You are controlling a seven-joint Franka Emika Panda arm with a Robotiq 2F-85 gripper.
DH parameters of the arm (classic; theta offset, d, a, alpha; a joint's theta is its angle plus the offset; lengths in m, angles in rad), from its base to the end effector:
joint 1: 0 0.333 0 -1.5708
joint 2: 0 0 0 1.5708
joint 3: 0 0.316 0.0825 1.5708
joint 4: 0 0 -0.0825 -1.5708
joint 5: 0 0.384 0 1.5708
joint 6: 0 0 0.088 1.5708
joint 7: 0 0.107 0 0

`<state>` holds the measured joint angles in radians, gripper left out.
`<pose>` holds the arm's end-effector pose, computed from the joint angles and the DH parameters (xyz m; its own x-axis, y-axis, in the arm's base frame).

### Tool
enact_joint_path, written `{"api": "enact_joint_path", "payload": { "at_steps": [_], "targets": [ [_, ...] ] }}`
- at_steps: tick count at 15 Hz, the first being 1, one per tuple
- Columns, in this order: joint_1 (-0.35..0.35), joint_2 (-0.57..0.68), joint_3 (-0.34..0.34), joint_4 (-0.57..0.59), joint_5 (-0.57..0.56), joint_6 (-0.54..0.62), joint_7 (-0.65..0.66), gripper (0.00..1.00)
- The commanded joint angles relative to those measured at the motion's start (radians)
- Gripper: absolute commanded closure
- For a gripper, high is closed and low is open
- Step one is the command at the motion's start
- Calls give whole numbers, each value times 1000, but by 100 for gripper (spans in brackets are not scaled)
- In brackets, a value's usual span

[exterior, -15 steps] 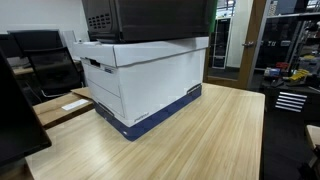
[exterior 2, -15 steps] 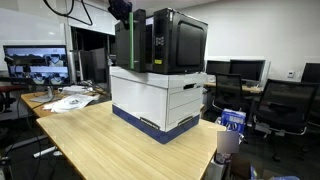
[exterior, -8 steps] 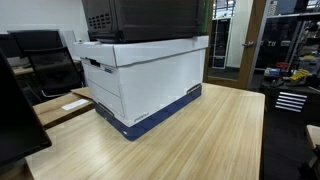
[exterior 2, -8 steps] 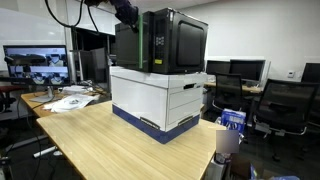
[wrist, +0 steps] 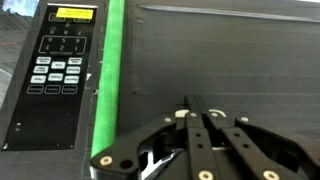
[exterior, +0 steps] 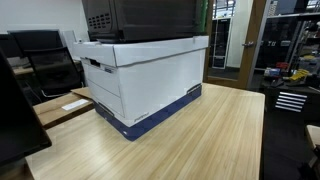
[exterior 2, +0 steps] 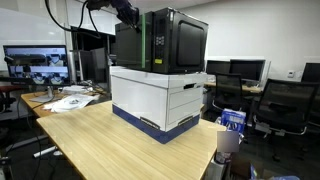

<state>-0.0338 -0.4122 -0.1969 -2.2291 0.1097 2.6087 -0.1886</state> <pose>0.4651 -0.1273 0.6249 0.6910 -0.1118 0.7142 -0.1084 -0.9928 -0.0506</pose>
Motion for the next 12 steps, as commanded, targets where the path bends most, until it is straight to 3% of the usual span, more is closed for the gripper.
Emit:
{"api": "enact_joint_path", "payload": {
  "at_steps": [1,6,10,12],
  "targets": [
    [0,45,6,6,21,98,29,99],
    [-11,77,15,12,6,158,66,99],
    [-15,-20,-5,18,4,-193,36,99],
    [-36,-40,-9,33,-13,-302,40,99]
  ]
}}
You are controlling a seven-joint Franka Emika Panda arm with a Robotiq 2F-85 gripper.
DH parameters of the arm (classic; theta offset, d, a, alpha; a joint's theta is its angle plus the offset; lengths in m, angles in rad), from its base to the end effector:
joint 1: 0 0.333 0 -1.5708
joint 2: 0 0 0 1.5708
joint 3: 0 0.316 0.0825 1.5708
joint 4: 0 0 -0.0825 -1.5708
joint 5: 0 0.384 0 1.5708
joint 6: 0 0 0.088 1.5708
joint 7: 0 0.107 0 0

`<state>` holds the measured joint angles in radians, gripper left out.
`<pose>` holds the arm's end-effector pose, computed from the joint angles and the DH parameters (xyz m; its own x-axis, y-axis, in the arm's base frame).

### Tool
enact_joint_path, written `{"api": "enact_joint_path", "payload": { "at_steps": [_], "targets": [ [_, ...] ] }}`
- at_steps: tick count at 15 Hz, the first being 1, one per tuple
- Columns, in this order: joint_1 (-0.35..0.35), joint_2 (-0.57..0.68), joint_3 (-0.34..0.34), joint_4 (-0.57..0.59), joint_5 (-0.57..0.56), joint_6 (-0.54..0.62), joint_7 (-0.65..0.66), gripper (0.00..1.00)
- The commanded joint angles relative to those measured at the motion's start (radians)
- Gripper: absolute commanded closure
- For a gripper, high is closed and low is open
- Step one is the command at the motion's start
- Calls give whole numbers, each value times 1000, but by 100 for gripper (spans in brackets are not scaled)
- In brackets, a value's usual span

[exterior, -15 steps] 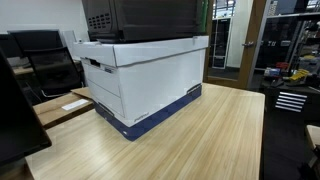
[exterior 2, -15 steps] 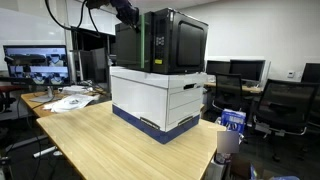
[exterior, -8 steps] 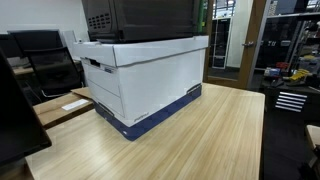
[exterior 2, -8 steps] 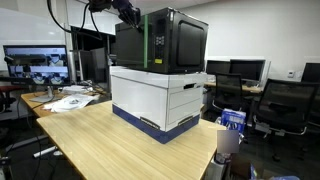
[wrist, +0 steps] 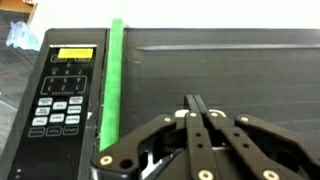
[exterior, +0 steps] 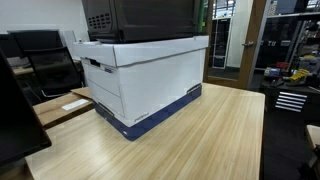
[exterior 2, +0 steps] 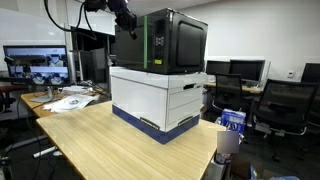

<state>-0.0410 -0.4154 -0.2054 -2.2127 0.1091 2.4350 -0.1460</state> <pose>0.4596 -0.1306 0.6114 0.7842 -0.1691 0.5970 -0.1352 -0.9856 -0.1016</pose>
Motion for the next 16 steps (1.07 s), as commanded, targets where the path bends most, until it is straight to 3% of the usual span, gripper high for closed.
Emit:
{"api": "enact_joint_path", "payload": {
  "at_steps": [1,2,3,7,10,14,16],
  "targets": [
    [-44,-37,-1,32,-29,-197,-1,99],
    [-56,-37,-2,41,-44,-251,-3,99],
    [-73,-34,-3,46,-66,-304,-4,74],
    [-123,-43,-9,-8,-152,-395,-13,53],
    [-145,-58,-8,-97,-206,-348,-10,34],
    [-157,-73,-21,-231,-235,-155,-21,7],
    [-163,-84,-26,-288,-239,-70,-20,0]
  ]
}}
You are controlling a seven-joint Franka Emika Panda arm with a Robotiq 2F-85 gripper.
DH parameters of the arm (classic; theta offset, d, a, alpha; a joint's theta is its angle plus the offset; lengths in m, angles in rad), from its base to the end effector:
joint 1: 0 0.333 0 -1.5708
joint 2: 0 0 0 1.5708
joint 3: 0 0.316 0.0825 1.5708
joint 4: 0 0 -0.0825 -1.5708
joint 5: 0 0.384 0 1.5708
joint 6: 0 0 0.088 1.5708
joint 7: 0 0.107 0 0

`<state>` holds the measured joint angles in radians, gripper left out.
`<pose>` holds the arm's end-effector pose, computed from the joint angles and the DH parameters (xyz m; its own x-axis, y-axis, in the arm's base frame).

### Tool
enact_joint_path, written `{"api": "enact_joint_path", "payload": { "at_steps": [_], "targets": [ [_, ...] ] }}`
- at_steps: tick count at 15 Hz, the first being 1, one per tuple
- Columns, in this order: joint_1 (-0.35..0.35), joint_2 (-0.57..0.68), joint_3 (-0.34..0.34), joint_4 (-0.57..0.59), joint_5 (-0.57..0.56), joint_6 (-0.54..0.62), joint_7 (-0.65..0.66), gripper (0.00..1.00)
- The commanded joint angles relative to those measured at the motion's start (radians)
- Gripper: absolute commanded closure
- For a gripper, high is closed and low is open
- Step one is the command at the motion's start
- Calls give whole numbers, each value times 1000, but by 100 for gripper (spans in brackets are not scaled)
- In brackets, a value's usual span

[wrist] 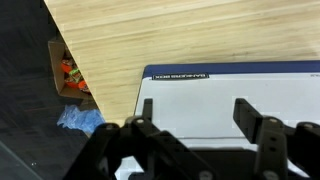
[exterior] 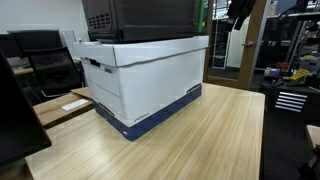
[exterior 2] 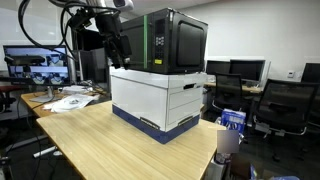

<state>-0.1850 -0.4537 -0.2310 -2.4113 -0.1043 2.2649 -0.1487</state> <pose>0.3993 -0.1873 0.5037 0.9376 -0.1889 0.2918 -0.2091 -0.9771 0.0394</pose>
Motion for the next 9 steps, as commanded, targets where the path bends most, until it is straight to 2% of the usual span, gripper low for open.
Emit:
{"api": "enact_joint_path", "payload": {
  "at_steps": [1,3,5,9],
  "targets": [
    [-24,-47,-1,-115,-25,130,-11,0],
    [-27,-57,3,-140,-11,41,-11,0],
    [9,-74,-6,-143,9,-86,-93,0],
    [41,-125,12,-179,-17,-245,-183,0]
  ]
}}
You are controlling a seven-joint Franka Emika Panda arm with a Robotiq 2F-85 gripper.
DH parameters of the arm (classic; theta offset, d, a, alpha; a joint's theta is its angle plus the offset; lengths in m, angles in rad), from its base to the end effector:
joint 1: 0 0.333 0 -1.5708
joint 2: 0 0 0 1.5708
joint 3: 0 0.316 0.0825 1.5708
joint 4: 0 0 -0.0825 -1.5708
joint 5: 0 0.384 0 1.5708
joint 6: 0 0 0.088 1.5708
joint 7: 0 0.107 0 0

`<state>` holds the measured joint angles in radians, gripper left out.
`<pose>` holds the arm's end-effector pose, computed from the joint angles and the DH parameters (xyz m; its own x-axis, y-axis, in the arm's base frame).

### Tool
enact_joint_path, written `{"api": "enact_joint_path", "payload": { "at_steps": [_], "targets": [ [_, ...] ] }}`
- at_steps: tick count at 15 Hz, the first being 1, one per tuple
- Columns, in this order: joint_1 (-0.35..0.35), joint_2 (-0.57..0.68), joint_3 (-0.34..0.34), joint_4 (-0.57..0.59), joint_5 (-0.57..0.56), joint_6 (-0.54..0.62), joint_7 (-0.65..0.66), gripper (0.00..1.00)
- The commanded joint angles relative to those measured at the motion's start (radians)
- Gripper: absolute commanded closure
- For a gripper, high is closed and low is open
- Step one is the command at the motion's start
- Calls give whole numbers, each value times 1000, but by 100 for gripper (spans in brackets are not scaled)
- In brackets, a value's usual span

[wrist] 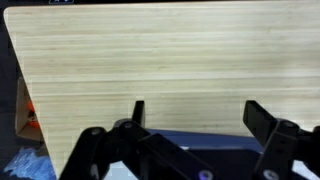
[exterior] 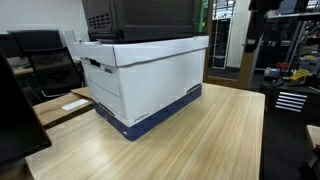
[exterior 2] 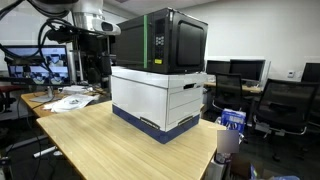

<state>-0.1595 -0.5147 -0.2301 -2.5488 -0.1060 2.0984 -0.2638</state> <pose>0.3613 -0.1551 0.4442 0.9971 -0.0489 0.0589 -0.0489 -0.9988 -0.0029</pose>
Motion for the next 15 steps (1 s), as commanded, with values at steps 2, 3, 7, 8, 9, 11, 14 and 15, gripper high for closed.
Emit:
{"api": "enact_joint_path", "payload": {
  "at_steps": [2,3,7,8,9,11,14,15],
  "targets": [
    [24,-95,30,-66,-39,-117,-81,0],
    [30,-111,36,-77,-51,-132,-95,0],
    [53,-166,46,-120,-106,-150,-148,0],
    [58,-174,47,-128,-114,-155,-154,0],
    [62,-177,45,-131,-117,-164,-158,0],
    [66,-148,37,-113,-98,-146,-126,0],
    [67,-154,37,-117,-101,-147,-128,0],
    [67,-154,37,-117,-101,-148,-128,0]
  ]
}}
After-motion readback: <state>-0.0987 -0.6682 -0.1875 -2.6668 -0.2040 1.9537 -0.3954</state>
